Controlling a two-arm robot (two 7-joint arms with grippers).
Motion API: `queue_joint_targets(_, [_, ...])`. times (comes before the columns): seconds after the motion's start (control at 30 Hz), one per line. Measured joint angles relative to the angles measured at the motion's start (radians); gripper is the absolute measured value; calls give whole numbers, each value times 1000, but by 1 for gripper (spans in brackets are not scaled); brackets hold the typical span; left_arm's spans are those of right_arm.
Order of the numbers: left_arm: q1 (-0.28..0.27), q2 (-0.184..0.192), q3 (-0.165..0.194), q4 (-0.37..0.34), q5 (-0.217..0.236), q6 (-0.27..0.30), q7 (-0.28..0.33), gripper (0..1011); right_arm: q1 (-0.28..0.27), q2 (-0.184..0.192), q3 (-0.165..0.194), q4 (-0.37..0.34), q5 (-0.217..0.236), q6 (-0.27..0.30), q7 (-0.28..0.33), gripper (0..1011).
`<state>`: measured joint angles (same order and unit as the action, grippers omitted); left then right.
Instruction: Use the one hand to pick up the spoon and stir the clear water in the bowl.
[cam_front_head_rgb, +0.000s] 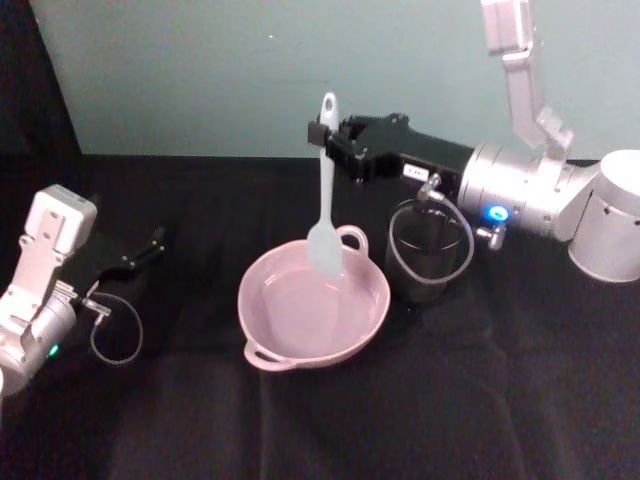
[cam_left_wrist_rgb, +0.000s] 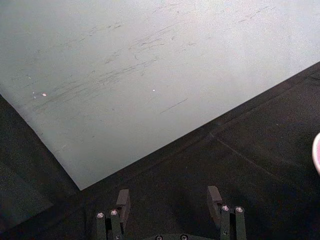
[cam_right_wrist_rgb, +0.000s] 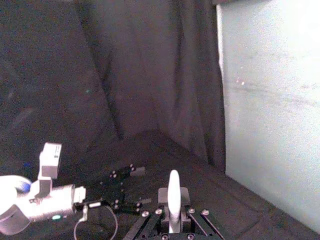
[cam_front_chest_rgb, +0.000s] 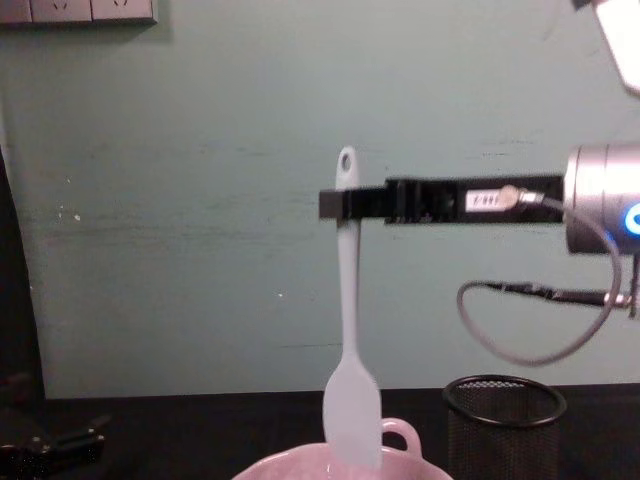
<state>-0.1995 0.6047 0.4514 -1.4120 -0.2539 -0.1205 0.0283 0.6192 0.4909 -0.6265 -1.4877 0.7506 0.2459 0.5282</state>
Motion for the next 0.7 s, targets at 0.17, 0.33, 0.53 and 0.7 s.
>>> queue_joint_targets(0.17, [0,0,0,0,0,0,0,1011,0,-22,-23,44,-23,-33,29,121])
queue_joint_targets(0.33, [0,0,0,0,0,0,0,1011,-12,-45,-36,89,-56,-95,62,121])
queue_joint_targets(0.53, [0,0,0,0,0,0,0,1011,-25,-65,-37,125,-82,-145,87,121])
queue_joint_targets(0.7, [0,0,0,0,0,0,0,1011,-28,-76,-35,141,-96,-151,91,121])
